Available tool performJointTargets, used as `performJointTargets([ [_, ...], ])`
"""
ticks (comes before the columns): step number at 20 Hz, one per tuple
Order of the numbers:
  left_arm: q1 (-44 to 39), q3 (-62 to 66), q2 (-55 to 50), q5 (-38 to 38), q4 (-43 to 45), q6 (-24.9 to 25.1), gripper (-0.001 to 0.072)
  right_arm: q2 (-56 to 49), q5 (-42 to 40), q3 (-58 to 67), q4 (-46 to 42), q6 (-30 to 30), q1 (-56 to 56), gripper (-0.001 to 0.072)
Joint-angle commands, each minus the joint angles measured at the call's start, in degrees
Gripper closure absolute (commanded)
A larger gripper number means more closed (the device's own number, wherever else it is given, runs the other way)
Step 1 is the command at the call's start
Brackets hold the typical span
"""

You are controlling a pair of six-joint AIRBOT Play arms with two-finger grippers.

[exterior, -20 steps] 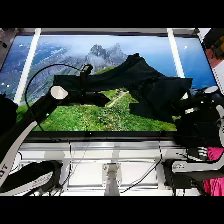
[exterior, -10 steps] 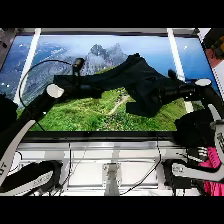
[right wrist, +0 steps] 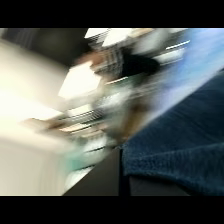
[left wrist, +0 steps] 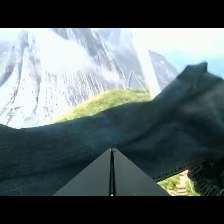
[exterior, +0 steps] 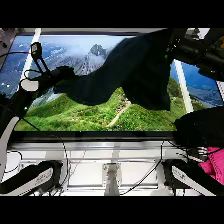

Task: Fold the clothes and pants, and hang the long-sleeved shirts on hangers.

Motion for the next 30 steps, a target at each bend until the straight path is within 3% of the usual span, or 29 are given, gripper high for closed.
performJointTargets([
  [1,-0.3,0.0,0.1,-3.0,0.1,0.0,0.0698,-2.0,2.4,1.9,-40.2,16.9,0.5,0.0685],
  [3,-1.0,0.0,0.1,-5.9,0.1,0.0,0.0698,-6.6,13.2,1.7,-48.0,17.5,0.5,0.0676],
  [4,-1.0,0.0,0.1,-7.8,0.1,0.0,0.0697,-9.2,18.1,1.7,-50.4,17.5,0.5,0.0612],
  [5,-1.0,0.0,0.1,-9.9,0.1,0.0,0.0697,-11.4,21.6,1.7,-51.8,17.5,0.5,0.0479],
  [6,-1.0,0.0,0.1,-11.8,0.1,0.0,0.0697,-13.3,23.5,1.8,-53.0,17.1,0.5,0.0413],
  [9,-1.0,-0.5,0.0,-20.4,0.1,-0.2,0.0696,-15.8,22.8,2.7,-54.8,12.1,0.5,0.0414],
  [10,-1.1,-1.2,0.0,-23.0,0.0,-0.2,0.0696,-15.8,22.1,3.7,-55.0,10.1,0.4,0.0419],
  [11,-1.5,-2.5,0.0,-24.3,0.0,-0.2,0.0696,-15.8,21.5,5.4,-55.2,9.1,0.1,0.0524],
  [12,-2.2,-4.5,0.0,-24.0,0.0,-0.8,0.0696,-15.8,21.0,7.6,-55.1,9.1,-0.7,0.0677],
  [14,-3.5,-9.0,-0.4,-23.7,-2.8,-5.1,0.0696,-15.8,20.4,12.0,-52.8,8.2,-3.7,0.0687],
  [16,-5.7,-13.2,-1.5,-23.7,-12.2,-6.3,0.0679,-15.8,20.5,14.8,-40.8,3.9,-9.0,0.0687],
  [17,-7.8,-14.3,-2.5,-23.6,-16.9,-4.5,0.0577,-15.8,20.4,15.1,-32.4,1.0,-11.9,0.0687],
  [18,-10.4,-14.5,-3.7,-23.5,-20.1,-2.1,0.0398,-15.8,20.5,15.0,-24.8,-0.3,-14.9,0.0685],
  [19,-13.5,-14.5,-5.0,-21.8,-22.7,-0.8,0.031,-15.8,20.2,15.0,-21.4,-0.3,-17.0,0.0682],
  [20,-16.6,-14.5,-6.5,-18.7,-24.0,-0.8,0.0311,-15.8,19.9,15.0,-20.6,-0.3,-18.7,0.0573],
  [21,-19.7,-14.4,-8.2,-15.1,-24.2,-0.9,0.0311,-15.8,19.7,15.0,-20.7,-0.3,-19.8,0.0344],
  [22,-22.2,-14.4,-9.6,-13.2,-24.3,-1.3,0.0311,-15.8,19.9,15.0,-20.8,-0.3,-20.7,0.0263],
  [26,-28.8,-13.7,-15.0,-6.0,-32.6,-2.3,0.0311,-15.8,19.4,15.0,-21.0,-0.3,-21.0,0.0266],
  [30,-29.9,-9.4,-19.6,-2.0,-34.2,-2.3,0.0313,-15.8,19.2,15.0,-21.0,-0.3,-21.0,0.0266],
])
